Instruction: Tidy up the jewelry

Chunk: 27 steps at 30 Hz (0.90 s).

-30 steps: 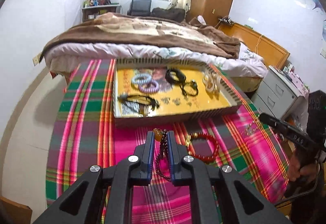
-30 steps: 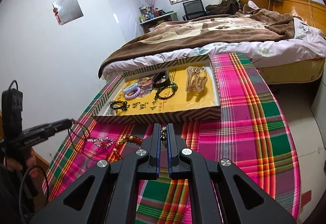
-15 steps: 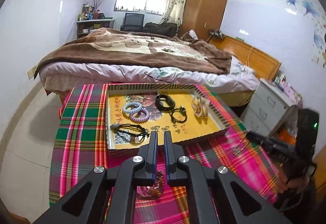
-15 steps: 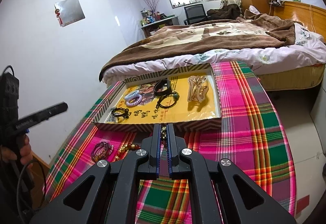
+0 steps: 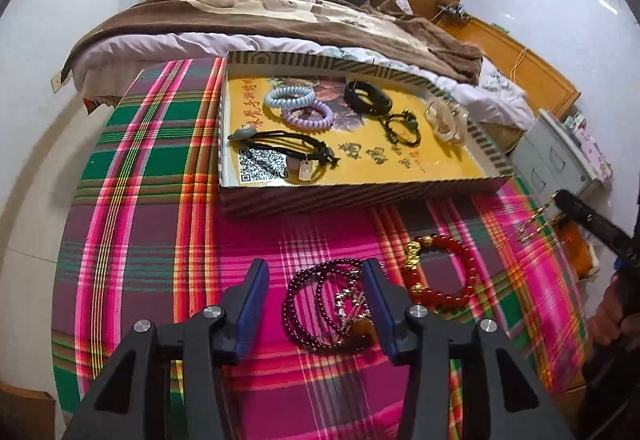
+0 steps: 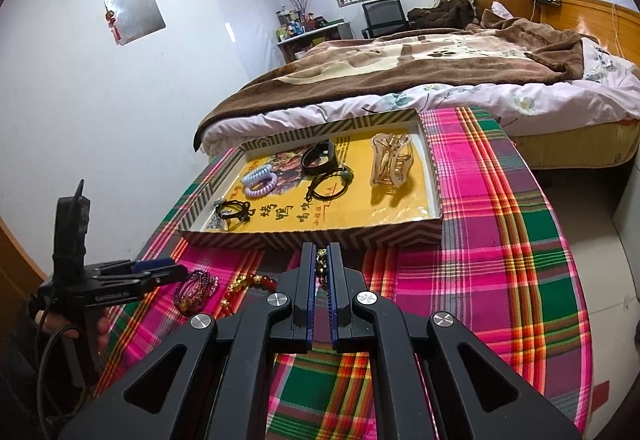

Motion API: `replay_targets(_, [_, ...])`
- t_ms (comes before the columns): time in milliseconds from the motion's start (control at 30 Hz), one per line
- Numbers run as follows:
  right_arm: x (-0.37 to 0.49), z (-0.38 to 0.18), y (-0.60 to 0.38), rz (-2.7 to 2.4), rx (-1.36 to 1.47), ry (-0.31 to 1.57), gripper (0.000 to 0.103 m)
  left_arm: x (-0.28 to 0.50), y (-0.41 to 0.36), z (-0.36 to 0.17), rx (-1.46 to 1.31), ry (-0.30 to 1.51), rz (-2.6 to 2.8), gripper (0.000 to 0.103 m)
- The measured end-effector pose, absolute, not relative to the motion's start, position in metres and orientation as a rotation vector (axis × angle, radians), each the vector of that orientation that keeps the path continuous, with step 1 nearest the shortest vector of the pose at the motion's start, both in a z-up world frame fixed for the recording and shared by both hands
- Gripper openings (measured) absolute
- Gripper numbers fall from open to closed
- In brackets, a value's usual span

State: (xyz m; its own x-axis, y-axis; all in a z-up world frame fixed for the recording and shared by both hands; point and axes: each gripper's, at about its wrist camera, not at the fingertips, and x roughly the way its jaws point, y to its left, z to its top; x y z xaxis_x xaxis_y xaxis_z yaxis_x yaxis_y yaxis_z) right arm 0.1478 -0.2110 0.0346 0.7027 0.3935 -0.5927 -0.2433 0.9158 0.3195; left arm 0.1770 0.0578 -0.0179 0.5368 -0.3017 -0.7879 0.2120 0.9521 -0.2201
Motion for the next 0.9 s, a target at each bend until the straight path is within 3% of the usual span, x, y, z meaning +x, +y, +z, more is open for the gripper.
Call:
replay_targets(267, [0.150,0.033,-0.211,0.358,0.227,0.709,0.005,0.186,0.038,-0.031,0.073,1.001,-0.247,0.047])
replay_targets(333, [0.151,0.033,-0.211,0.359,0.229,0.709,0.005,0.188,0.032,-0.032,0.113,0.997,-0.247,0.040])
replay_targets(367, [0.152,0.033,-0.211,0.360,0.230,0.709,0.005,0.187,0.026,-0.032,0.157,0.992,-0.250,0.030])
replay_targets(400, [0.152,0.033,-0.211,0.361,0.231,0.710,0.005,0.187,0.021,-0.031,0.178,0.993,-0.272,0.014])
replay_targets(467, [0.153,0.032,-0.211,0.363,0.236,0.709,0.005,0.184,0.011,-0.030,0.218,0.995,-0.285,0.006])
replay_targets(633, [0.152,0.034,-0.215,0.362,0.235,0.706,0.005,0.175,0.012,-0.012,0.155,0.952,-0.310,0.005])
replay_targets(900, [0.149,0.050,-0.219,0.364,0.240,0.659,0.005,0.156,0.027,0.069,0.066,0.735,-0.329,0.006])
